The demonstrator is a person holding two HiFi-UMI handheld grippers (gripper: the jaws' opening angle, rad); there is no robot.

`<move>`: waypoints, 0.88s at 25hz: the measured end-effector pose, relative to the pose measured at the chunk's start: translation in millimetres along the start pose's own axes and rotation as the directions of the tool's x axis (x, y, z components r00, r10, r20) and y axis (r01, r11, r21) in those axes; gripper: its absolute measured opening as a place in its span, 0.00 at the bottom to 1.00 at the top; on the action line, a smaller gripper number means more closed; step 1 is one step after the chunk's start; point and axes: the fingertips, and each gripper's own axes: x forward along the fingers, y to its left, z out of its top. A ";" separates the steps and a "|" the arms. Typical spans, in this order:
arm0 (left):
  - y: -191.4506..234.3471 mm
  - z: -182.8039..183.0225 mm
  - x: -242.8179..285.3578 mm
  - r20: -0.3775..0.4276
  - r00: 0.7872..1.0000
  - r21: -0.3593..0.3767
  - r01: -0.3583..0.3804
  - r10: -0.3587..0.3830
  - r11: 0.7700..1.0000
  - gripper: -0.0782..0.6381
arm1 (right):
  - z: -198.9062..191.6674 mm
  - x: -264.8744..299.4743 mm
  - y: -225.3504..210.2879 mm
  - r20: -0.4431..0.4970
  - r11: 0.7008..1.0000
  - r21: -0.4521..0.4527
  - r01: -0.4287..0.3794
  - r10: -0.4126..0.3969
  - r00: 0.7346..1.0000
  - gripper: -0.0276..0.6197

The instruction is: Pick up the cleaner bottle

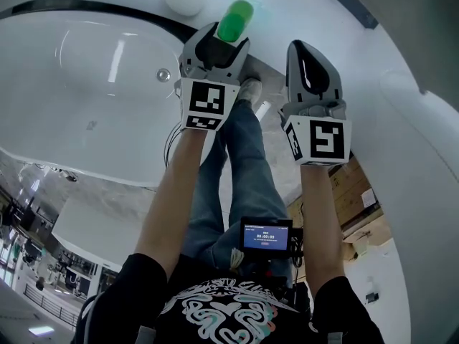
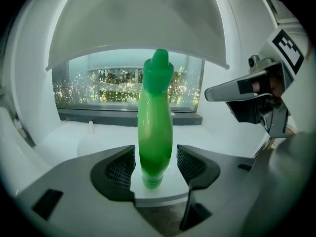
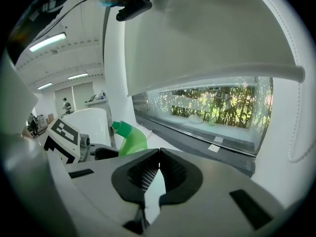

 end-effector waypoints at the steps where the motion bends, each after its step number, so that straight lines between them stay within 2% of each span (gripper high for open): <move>1: 1.4 0.2 1.4 0.000 1.000 0.000 -0.010 0.010 1.000 0.46 | -0.2 0.6 -0.4 0.000 1.000 0.004 0.002 -0.002 1.000 0.09; 5: 8.6 3.6 5.5 0.005 0.998 0.009 -0.066 0.066 0.998 0.47 | -0.5 2.6 -0.6 -0.001 1.000 -0.002 -0.010 0.010 1.000 0.09; 10: 4.4 1.3 22.0 0.004 0.998 -0.002 -0.059 0.059 0.998 0.47 | -5.0 5.7 -2.1 -0.011 1.000 -0.004 -0.018 0.018 1.000 0.09; 22: 8.1 10.9 42.5 0.021 0.994 -0.038 -0.103 0.104 0.994 0.47 | -13.3 8.1 -7.1 -0.023 0.999 0.000 -0.032 0.032 0.999 0.09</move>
